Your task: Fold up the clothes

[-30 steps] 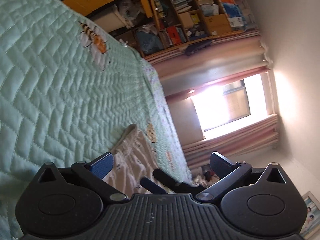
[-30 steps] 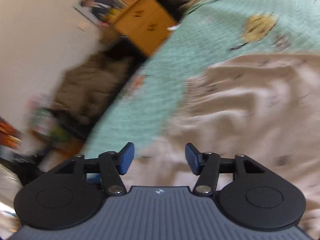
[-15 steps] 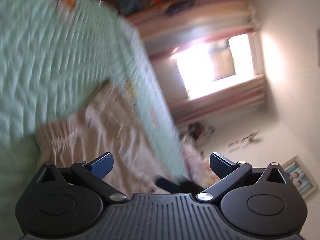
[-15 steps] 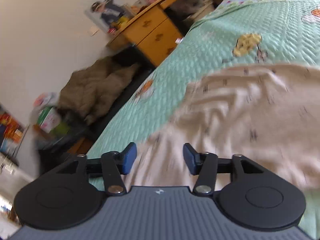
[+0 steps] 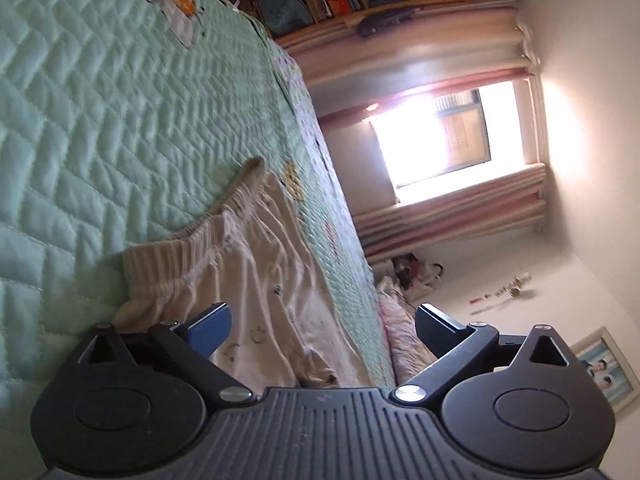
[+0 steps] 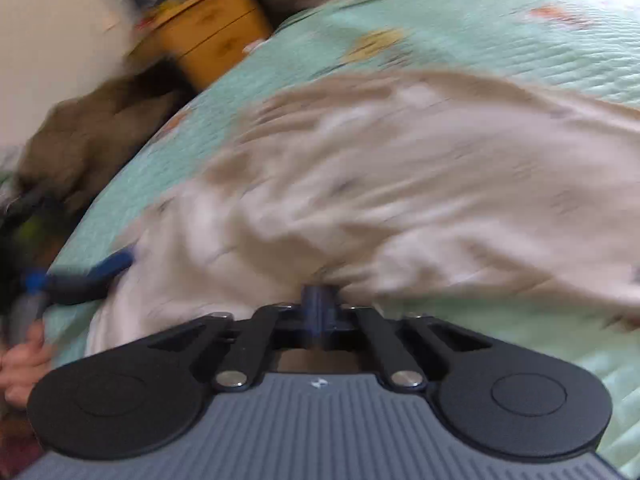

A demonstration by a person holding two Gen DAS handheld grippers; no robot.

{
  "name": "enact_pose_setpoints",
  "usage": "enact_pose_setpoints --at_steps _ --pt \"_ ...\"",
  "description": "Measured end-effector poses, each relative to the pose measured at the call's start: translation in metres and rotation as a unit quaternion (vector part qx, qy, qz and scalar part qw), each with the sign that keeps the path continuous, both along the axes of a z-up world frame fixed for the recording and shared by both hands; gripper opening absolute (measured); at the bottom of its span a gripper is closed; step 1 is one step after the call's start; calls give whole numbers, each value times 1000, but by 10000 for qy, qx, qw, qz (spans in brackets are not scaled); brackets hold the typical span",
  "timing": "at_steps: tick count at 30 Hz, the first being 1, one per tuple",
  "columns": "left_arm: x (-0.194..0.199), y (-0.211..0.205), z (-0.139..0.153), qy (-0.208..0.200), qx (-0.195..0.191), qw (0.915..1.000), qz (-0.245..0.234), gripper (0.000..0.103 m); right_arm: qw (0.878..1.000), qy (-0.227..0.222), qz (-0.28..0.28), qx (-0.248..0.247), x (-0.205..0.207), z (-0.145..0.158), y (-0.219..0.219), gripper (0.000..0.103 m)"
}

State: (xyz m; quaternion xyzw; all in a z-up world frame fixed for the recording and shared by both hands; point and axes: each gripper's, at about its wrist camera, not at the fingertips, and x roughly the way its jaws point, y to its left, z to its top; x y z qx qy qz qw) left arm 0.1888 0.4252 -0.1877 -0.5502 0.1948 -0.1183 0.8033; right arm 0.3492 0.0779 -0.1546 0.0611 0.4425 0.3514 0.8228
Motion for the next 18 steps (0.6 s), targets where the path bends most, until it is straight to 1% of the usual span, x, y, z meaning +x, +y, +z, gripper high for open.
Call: enact_pose_setpoints --at_steps 1,2,4,5,7,8,9,10,11,12,13,14,15,16,17,18 --pt "0 1 0 -14 -25 10000 14 99 9996 -51 -267 109 3 2 -6 4" --pt "-1 3 -1 -37 -64 10000 20 99 9990 -134 -406 148 1 7 -9 10" --pt "-2 3 -2 -31 -64 10000 28 99 9989 52 -211 408 -3 5 -2 11" --pt "-3 3 -2 -25 -60 10000 31 99 9984 155 -101 542 -5 5 1 17" --pt "-4 3 -3 -13 -50 10000 39 99 9960 359 118 811 -9 3 9 24" --pt "-5 3 -3 -7 -46 10000 43 99 9942 461 227 944 -11 2 12 25" --pt "-5 3 -3 -1 -41 10000 46 98 9957 614 9 691 -3 -8 13 23" --pt "-6 3 -4 5 -36 10000 50 97 9937 760 -195 803 1 -8 5 8" --pt "-7 3 -4 12 -31 10000 54 97 9905 904 -392 959 4 -7 -4 12" --pt "-8 3 -4 18 -27 10000 58 97 9913 749 -487 969 0 0 -10 17" --pt "-8 3 -4 24 -22 10000 61 97 9920 546 -499 1020 -5 10 -15 29" --pt "-8 3 -4 42 -19 10000 76 97 9913 557 -534 1062 -8 12 -22 42" --pt "-7 3 -2 64 -17 9999 94 97 9905 592 -572 1102 -10 13 -28 49" --pt "-7 3 -1 86 -15 9999 113 98 9914 776 -602 860 -9 6 -32 51" --pt "-6 2 0 111 24 9999 114 98 9910 819 -617 862 -13 6 -40 42" --pt "-6 0 2 133 89 9998 109 98 9904 845 -631 894 -17 6 -48 42"
